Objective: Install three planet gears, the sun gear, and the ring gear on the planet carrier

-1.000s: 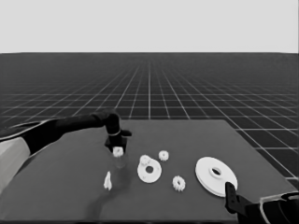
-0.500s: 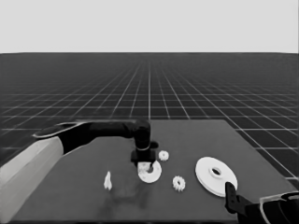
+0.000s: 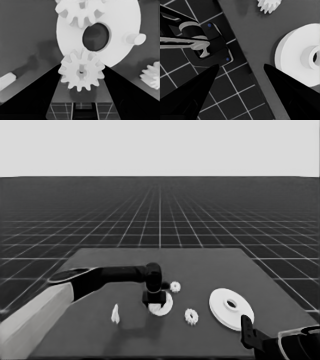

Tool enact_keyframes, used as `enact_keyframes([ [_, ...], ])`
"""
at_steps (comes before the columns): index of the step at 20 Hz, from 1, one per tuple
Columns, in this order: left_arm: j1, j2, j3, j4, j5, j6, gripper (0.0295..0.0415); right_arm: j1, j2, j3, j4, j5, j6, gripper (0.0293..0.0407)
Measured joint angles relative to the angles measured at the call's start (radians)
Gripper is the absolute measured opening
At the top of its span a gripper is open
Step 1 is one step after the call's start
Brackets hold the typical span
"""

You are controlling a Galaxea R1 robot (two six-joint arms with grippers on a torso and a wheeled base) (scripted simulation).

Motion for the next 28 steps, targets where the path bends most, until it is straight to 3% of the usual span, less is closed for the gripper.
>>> enact_keyframes([
  [2,0.004,-0.001,-0.002,0.002,0.0,0.001,0.0312,0.0,0.0,0.0,0.0,0.0,0.0,0.0385],
  [4,0.007,-0.001,-0.003,0.002,-0.001,0.001,0.0372,0.0,0.0,0.0,0.0,0.0,0.0,0.0385],
  [5,0.008,-0.002,-0.003,0.003,-0.001,0.001,0.0381,0.0,0.0,0.0,0.0,0.0,0.0,0.0385],
  [12,0.009,-0.002,-0.003,0.003,-0.001,0.001,0.0385,0.0,0.0,0.0,0.0,0.0,0.0,0.0385],
  [15,-0.125,-0.019,0.084,-0.128,0.03,-0.062,0.0385,0.0,0.0,0.0,0.0,0.0,0.0,0.0385],
  [22,-0.161,-0.02,0.093,-0.166,0.031,-0.069,0.0385,0.0,0.0,0.0,0.0,0.0,0.0,0.0385],
  [23,-0.268,-0.287,0.46,-0.117,-0.328,0.414,0.0408,0.0,0.0,0.0,0.0,0.0,0.0,0.0385],
  [24,-0.374,-0.663,0.708,-0.088,-0.546,0.914,0.041,0.0,0.0,0.0,0.0,0.0,0.0,0.0385],
  [26,-0.468,-1.025,0.942,-0.061,-0.75,1.507,0.0394,0.0,0.0,0.0,0.0,0.0,0.0,0.0385],
  [28,-0.499,-1.144,1.025,-0.051,-0.821,1.712,0.0386,0.0,0.0,0.0,0.0,0.0,0.0,0.0385],
])
